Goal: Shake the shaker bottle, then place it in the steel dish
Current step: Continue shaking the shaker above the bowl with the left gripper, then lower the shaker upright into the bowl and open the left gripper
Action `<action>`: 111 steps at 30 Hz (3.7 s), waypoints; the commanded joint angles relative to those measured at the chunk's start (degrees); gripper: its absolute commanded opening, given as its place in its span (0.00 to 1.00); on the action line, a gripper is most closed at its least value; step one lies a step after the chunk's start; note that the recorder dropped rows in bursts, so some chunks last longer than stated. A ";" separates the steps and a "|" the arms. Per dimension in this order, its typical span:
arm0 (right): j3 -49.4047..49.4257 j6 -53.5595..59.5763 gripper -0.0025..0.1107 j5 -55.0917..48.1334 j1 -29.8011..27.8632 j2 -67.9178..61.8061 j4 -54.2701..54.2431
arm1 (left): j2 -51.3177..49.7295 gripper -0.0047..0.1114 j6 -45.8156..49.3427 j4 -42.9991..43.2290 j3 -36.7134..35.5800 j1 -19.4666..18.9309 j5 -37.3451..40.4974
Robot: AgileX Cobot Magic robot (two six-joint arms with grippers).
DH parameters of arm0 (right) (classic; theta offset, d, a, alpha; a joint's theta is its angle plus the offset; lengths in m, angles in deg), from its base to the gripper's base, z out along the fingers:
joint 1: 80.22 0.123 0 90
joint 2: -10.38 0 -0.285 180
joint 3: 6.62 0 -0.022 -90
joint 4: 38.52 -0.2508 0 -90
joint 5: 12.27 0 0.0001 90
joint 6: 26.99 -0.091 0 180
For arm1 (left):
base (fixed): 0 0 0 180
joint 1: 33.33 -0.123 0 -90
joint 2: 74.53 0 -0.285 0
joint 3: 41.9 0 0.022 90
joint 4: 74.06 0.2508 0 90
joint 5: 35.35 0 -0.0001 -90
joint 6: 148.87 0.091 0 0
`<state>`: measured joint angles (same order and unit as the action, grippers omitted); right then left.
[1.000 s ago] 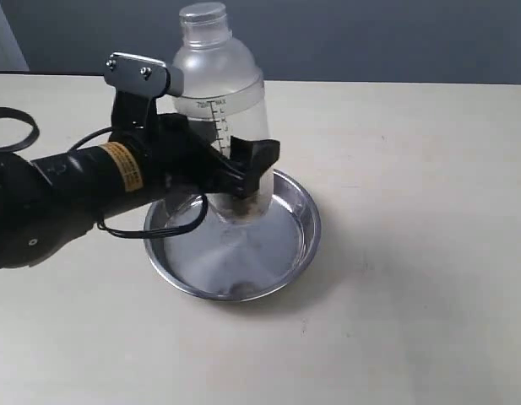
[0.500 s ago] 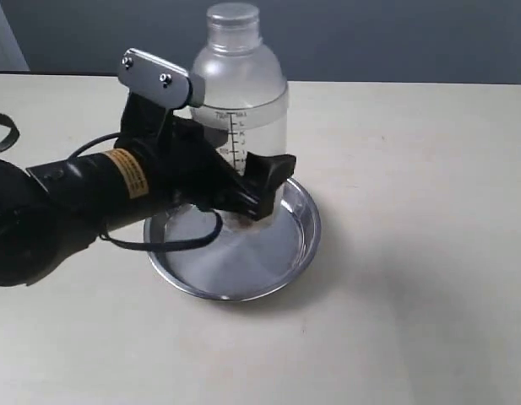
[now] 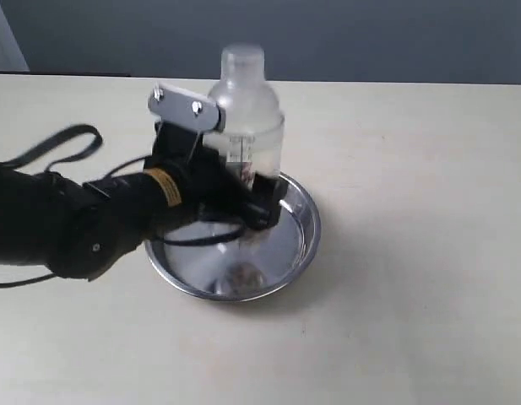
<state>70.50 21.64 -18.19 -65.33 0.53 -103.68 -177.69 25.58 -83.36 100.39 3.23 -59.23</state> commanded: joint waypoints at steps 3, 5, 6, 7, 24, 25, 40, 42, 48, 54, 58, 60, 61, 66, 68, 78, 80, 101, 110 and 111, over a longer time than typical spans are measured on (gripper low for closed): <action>0.09 0.20 0.01 0.02 -0.04 0.21 0.13 | 12.36 0.04 -4.00 9.30 2.34 3.47 -1.57; 0.09 0.20 0.01 0.42 -0.04 0.21 0.24 | 11.75 0.04 7.39 1.38 2.60 3.17 2.11; 0.09 0.20 0.01 0.54 -0.04 0.21 0.24 | 8.99 0.04 13.54 -6.94 2.12 1.85 3.71; 0.09 0.20 0.01 0.42 -0.04 0.21 0.24 | 5.45 0.04 17.67 -13.55 1.47 0.36 4.15; 0.09 0.20 0.01 0.29 -0.04 0.21 0.24 | 2.93 0.04 2.76 -2.77 -3.27 0.20 -7.23; 0.09 0.20 0.01 0.29 -0.04 0.21 0.24 | 4.15 0.04 0.44 0.27 -3.27 0.70 -9.35; 0.09 0.20 0.01 0.48 -0.04 0.21 0.12 | 7.64 0.04 7.33 -3.77 -2.99 3.27 -10.51; 0.09 0.20 0.01 0.32 -0.04 0.21 0.12 | 11.91 0.04 12.90 -4.08 -0.58 3.71 -8.41; 0.09 0.20 0.01 0.45 -0.04 0.21 0.12 | 2.74 0.04 18.13 -15.17 -2.28 0.30 0.08; 0.09 0.20 0.01 0.19 -0.04 0.21 0.42 | 12.24 0.04 15.40 -5.59 1.00 4.71 -6.62; 0.09 0.20 0.01 0.29 -0.04 0.21 0.37 | 3.41 0.04 22.53 -17.89 -0.77 1.59 -2.40; 0.09 0.20 0.01 0.29 -0.04 0.21 0.37 | 1.98 0.04 16.01 -14.27 -2.35 2.25 -3.89; 0.09 0.20 0.01 0.29 -0.04 0.21 0.37 | 2.08 0.04 13.98 -10.77 -2.77 2.78 -5.81; 0.09 0.20 0.01 0.29 -0.04 0.21 0.37 | 2.27 0.04 14.93 -9.57 -2.47 2.57 -11.80; 0.09 0.20 0.01 0.29 -0.04 0.21 0.37 | 0.96 0.04 15.20 -9.73 -2.47 1.52 -14.45; 0.09 0.20 0.01 0.54 -0.04 0.21 0.02 | -13.37 0.04 8.76 -10.78 -2.47 -0.69 -31.48; 0.09 0.20 0.01 0.54 -0.04 0.21 0.02 | -15.28 0.04 6.03 -10.68 -2.39 -0.69 -33.54; 0.09 0.20 0.01 0.17 -0.04 0.21 0.36 | -17.08 0.16 0.33 -6.13 -0.76 -1.07 -29.00; 0.09 0.20 0.01 0.17 -0.04 0.21 0.36 | -13.46 0.89 -0.53 -4.64 -0.76 -1.07 -18.12; 0.09 0.20 0.01 0.17 -0.04 0.21 0.36 | -12.61 0.89 -0.53 -3.66 -0.76 -1.07 -16.58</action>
<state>70.50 21.64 -18.28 -65.33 0.53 -103.68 -192.24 25.52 -88.79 99.50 2.22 -78.60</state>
